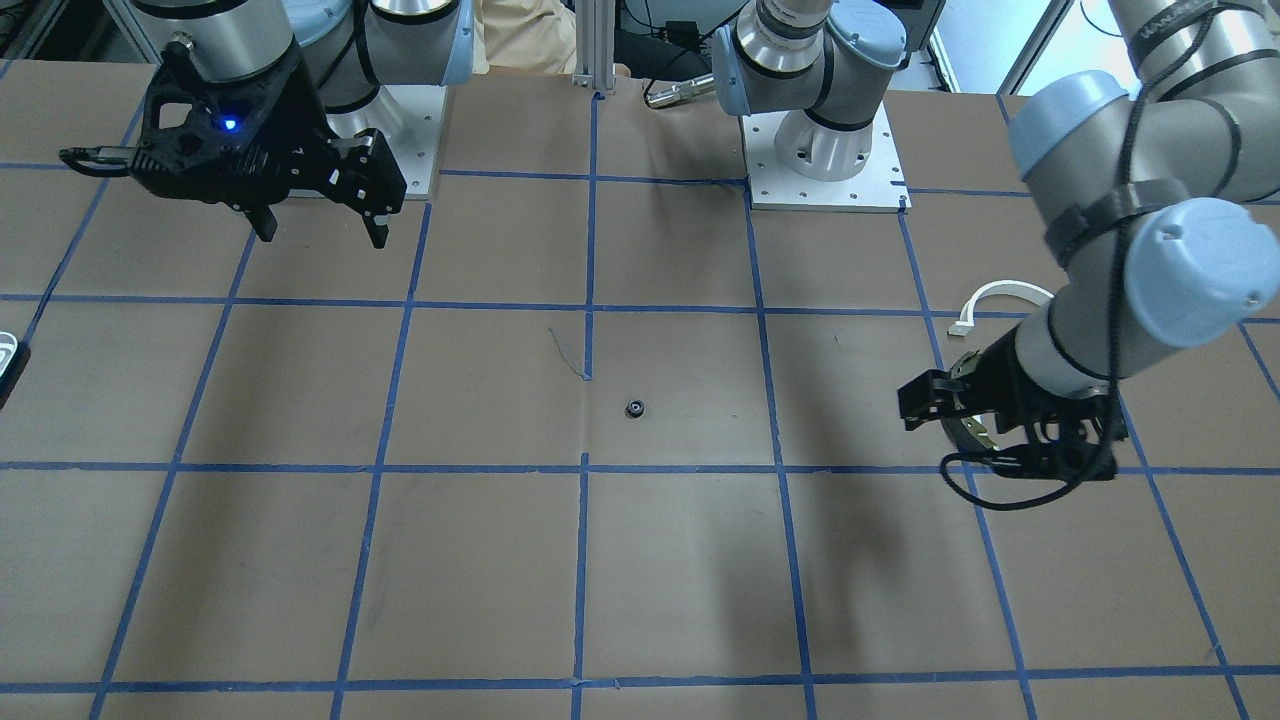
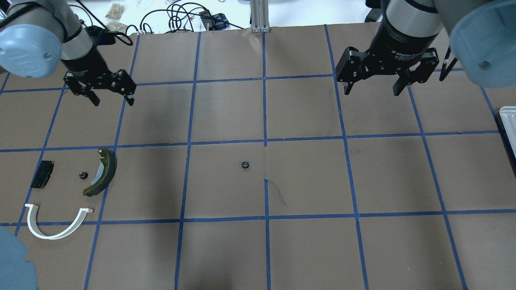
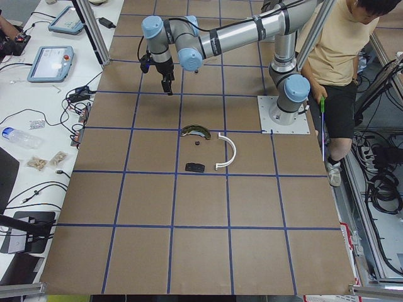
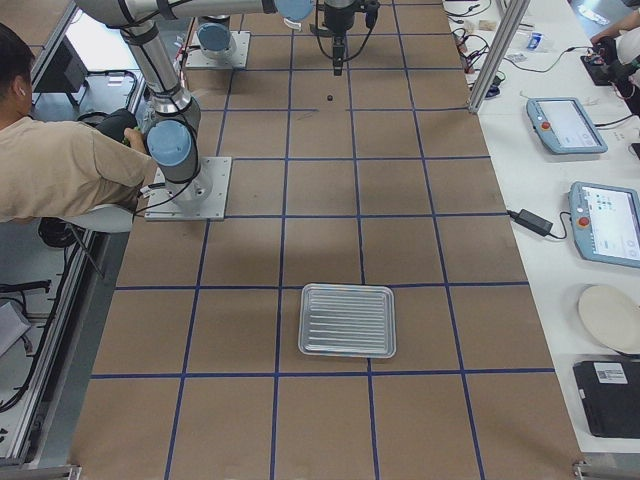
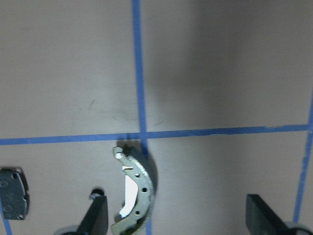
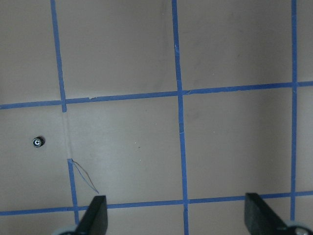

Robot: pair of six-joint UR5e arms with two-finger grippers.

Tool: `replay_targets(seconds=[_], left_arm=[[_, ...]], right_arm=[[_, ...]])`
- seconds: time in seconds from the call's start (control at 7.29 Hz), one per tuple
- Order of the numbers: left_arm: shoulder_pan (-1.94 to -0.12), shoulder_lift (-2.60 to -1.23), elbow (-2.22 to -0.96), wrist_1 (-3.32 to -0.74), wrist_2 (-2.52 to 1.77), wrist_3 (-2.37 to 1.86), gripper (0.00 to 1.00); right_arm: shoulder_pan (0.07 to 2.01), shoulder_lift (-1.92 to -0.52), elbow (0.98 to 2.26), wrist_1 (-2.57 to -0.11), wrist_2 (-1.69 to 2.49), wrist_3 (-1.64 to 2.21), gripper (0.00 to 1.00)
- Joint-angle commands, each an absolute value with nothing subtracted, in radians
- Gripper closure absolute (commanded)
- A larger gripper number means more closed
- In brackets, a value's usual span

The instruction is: Place bearing gear from tray to pile

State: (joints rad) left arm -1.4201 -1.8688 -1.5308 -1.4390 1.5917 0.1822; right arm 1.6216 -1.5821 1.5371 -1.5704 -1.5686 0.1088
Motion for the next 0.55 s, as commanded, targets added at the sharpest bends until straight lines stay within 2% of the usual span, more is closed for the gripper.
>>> replay_targets(seconds=[0.0,0.41], left_arm=[[-1.605,-1.885,-1.541,-1.436,1.574,0.074,0.00],[-1.797,-1.897,-1.673,-1.230,1.562,-0.158,0.00]], right_arm=[[1.612,-1.554,1.473,-1.560,-1.632,-0.019,0.00],[1.609,-1.571,1.491,-1.560,-1.624,-0.031,0.00]])
